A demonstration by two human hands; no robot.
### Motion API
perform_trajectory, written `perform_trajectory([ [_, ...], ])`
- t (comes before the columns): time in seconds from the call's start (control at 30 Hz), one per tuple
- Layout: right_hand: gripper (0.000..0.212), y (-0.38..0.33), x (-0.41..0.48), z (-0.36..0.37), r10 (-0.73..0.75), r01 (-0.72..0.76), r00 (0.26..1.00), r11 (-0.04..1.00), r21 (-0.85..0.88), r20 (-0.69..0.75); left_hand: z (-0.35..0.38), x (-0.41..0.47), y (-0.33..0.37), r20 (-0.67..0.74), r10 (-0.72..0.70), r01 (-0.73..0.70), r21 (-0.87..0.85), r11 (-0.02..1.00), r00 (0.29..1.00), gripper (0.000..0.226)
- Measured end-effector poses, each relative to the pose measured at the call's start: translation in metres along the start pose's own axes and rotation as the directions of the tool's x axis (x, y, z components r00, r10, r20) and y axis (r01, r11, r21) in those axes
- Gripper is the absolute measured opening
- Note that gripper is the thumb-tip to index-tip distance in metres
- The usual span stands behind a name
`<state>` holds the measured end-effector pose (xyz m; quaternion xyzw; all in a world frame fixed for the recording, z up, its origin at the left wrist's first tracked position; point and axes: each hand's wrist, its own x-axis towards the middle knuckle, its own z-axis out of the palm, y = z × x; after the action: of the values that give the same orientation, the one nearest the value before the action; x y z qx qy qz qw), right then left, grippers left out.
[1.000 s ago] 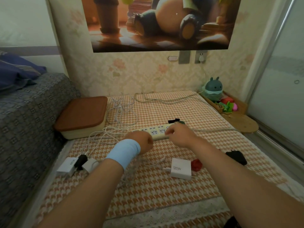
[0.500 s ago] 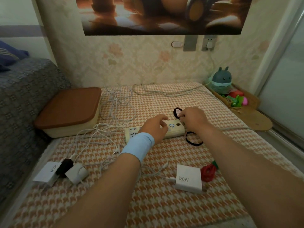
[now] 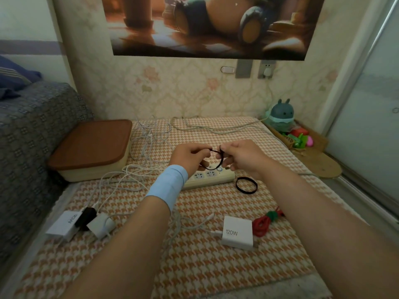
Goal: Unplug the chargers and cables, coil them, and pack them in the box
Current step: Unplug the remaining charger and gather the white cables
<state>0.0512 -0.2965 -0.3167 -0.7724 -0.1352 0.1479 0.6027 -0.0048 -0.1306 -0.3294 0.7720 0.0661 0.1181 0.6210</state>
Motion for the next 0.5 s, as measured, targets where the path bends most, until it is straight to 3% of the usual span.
perform_trajectory([
  [0.13,0.022,0.003,-0.015,0.003,0.088,-0.044,0.993,0.903,0.427,-0.084,-0.004,-0.012,-0.001,0.025,-0.293,0.29,-0.247,0.925,0.956,0.019],
  [0.2,0.023,0.005,-0.021,0.004,0.126,-0.064,0.989,0.848,0.526,-0.082,-0.007,-0.019,0.002,0.063,-0.399,0.394,-0.355,0.848,0.915,0.021],
  [0.3,0.024,0.011,-0.026,0.007,0.136,-0.078,0.987,0.868,0.49,-0.085,-0.009,-0.027,0.009,0.103,-0.454,0.443,-0.488,0.752,0.885,0.018],
  [0.4,0.027,0.011,-0.025,0.01,0.15,-0.085,0.978,0.922,0.378,-0.146,-0.014,-0.03,0.009,0.079,-0.434,0.403,-0.55,0.732,0.897,0.013],
  [0.5,0.028,0.004,-0.03,0.014,0.087,-0.074,0.989,0.991,0.11,-0.12,-0.022,-0.032,0.008,0.079,-0.418,0.394,-0.527,0.753,0.905,0.013],
])
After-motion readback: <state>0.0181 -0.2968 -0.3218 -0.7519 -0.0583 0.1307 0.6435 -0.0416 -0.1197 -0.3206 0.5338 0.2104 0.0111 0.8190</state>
